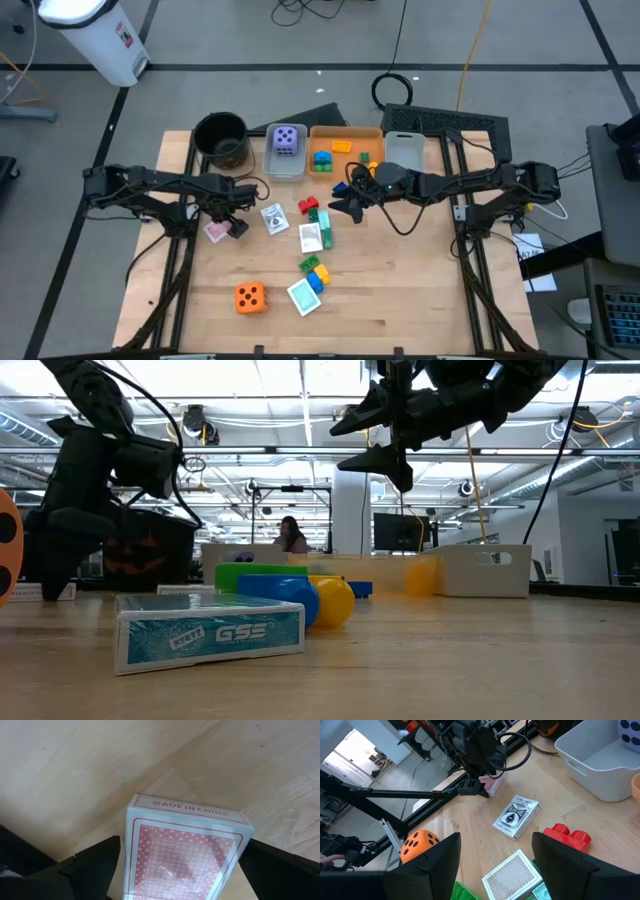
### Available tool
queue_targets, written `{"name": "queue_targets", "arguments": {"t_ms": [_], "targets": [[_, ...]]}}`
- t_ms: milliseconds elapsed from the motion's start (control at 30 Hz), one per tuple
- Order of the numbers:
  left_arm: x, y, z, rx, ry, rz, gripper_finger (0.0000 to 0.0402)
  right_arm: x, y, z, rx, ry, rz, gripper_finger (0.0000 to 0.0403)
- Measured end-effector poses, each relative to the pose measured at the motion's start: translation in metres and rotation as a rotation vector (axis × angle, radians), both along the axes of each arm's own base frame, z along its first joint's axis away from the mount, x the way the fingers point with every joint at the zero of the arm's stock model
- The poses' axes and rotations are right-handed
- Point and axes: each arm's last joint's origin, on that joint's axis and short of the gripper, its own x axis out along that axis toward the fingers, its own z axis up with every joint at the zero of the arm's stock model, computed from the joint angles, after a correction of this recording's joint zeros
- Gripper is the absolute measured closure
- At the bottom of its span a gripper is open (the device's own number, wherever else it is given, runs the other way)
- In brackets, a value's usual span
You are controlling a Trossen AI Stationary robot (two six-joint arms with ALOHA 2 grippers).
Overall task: Pick & Place Toys
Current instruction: Put the red deck of cards into the right gray bin
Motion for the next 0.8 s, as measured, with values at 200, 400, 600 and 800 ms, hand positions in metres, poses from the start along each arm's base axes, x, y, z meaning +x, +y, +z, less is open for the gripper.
{"name": "queue_targets", "arguments": {"t_ms": [200,400,600,800], "targets": [[0.0010,-0.0025,0.0000,-0.008,-0.006,-0.017,0.0007,0.0000,0.0000,0.0001,0.000,-0.001,0.000,0.0167],[0.0033,-0.0037,-0.0002,-0.058,-0.041,-0.024,0.0007,0.0001,0.0000,-0.0001,0.000,0.000,0.000,0.0167],[0.0048,-0.0035,-0.0003,-0.060,-0.058,-0.022,0.0007,0.0001,0.0000,0.0000,0.000,0.000,0.000,0.0167],[0.0048,-0.0035,-0.0003,-0.061,-0.058,-0.021,0.0025,0.0001,0.0000,0.0000,0.000,0.000,0.000,0.0167]]}}
